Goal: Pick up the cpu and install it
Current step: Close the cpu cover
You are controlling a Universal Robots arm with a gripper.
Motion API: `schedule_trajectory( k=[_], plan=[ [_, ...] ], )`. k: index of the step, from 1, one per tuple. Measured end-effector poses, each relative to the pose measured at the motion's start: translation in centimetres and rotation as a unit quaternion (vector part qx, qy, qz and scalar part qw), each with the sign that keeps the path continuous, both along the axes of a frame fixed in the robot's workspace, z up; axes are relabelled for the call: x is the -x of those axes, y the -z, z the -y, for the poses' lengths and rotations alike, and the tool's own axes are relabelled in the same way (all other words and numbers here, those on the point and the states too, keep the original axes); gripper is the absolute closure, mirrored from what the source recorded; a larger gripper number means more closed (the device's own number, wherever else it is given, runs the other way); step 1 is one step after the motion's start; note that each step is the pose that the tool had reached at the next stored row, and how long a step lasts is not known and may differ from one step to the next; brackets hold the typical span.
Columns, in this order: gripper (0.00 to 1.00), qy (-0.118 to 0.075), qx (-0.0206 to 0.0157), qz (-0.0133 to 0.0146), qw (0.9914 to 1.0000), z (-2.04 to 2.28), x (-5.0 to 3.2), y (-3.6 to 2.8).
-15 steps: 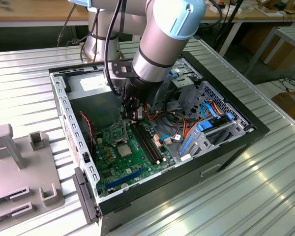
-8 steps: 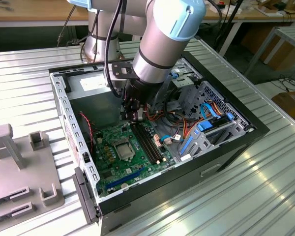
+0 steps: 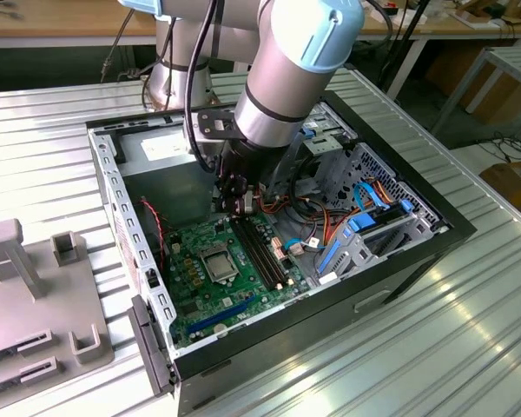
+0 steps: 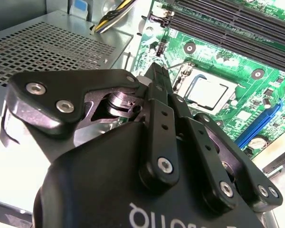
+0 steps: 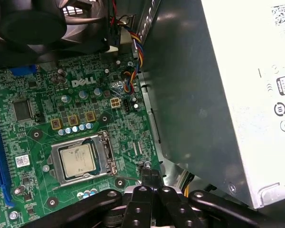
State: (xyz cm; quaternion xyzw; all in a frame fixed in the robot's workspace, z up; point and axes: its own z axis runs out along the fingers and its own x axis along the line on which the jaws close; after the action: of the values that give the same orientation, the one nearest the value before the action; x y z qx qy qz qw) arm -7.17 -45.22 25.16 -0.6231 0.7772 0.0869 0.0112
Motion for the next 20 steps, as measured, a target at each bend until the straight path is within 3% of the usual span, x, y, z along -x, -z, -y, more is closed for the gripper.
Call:
schedule_trajectory(
  k=[8, 13, 18, 20],
  plan=[
    [0.89, 0.0, 0.0, 0.0, 1.0, 0.04, 0.01, 0.0],
    [0.89, 0.0, 0.0022, -0.0003, 1.0, 0.06, -0.13, 0.0],
    [0.89, -0.001, 0.0026, -0.0004, 1.0, 1.08, 0.02, 0.0],
    [0.89, -0.002, 0.0036, -0.0004, 0.99999, 1.83, 0.1, 0.0]
  ],
)
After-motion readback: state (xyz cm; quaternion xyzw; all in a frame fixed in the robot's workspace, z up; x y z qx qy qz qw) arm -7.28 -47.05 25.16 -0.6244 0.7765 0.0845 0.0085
